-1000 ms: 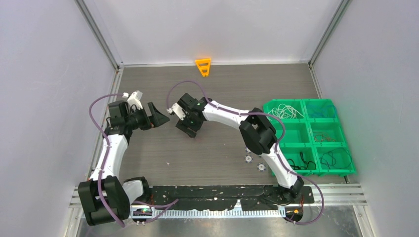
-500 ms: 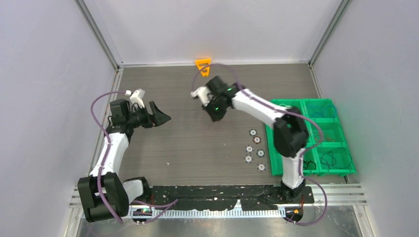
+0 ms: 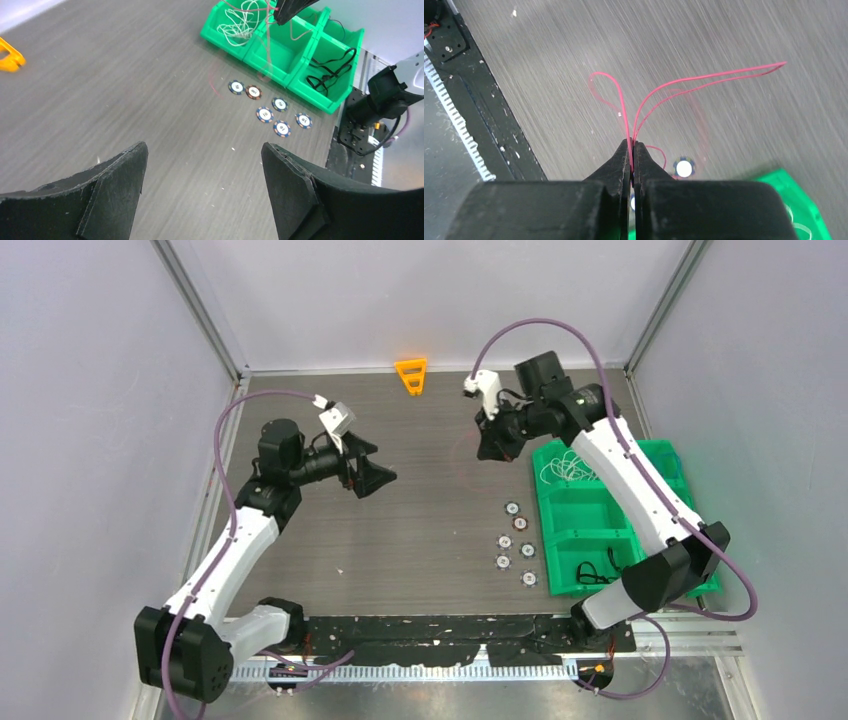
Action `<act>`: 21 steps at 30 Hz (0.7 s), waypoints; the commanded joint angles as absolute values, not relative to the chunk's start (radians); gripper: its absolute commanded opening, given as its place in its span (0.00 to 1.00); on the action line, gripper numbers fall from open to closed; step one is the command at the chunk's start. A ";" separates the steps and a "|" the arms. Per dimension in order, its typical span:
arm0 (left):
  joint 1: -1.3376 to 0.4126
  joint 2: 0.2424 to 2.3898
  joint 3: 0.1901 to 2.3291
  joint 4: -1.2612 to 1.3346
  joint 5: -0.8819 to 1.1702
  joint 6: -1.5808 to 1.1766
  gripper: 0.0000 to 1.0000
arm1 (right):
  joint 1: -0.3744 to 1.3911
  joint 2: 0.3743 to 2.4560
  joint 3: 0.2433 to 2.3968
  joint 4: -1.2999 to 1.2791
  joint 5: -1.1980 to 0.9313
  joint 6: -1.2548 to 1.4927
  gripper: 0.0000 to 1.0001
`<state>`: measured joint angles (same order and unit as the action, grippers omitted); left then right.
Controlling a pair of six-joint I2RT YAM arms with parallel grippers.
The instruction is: Untangle the cables
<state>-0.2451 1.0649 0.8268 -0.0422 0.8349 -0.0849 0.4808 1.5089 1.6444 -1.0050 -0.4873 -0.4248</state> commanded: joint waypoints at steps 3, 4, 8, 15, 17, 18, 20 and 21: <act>-0.252 1.120 0.864 0.032 0.828 -0.030 0.85 | 0.287 1.412 1.737 -1.275 -0.510 -0.564 0.05; -0.255 1.125 0.861 0.033 0.828 -0.031 0.84 | 0.266 1.405 1.738 -1.303 -0.504 -0.592 0.06; -0.272 1.146 0.861 0.042 0.829 -0.034 0.85 | 0.092 1.389 1.754 -1.500 -0.544 -0.807 0.06; -0.285 1.191 0.886 0.043 0.830 -0.041 0.84 | -0.118 1.372 1.735 -1.557 -0.416 -1.028 0.05; -0.286 1.204 0.893 0.043 0.828 -0.044 0.84 | -0.173 1.376 1.724 -1.557 -0.386 -1.070 0.05; -0.287 1.207 0.896 0.043 0.826 -0.047 0.84 | -0.205 1.378 1.718 -1.556 -0.375 -1.104 0.05; -0.288 1.213 0.897 0.043 0.822 -0.051 0.84 | -0.242 1.384 1.701 -1.556 -0.342 -1.138 0.05; -0.288 1.214 0.896 0.043 0.820 -0.054 0.84 | -0.259 1.393 1.690 -1.555 -0.336 -1.148 0.05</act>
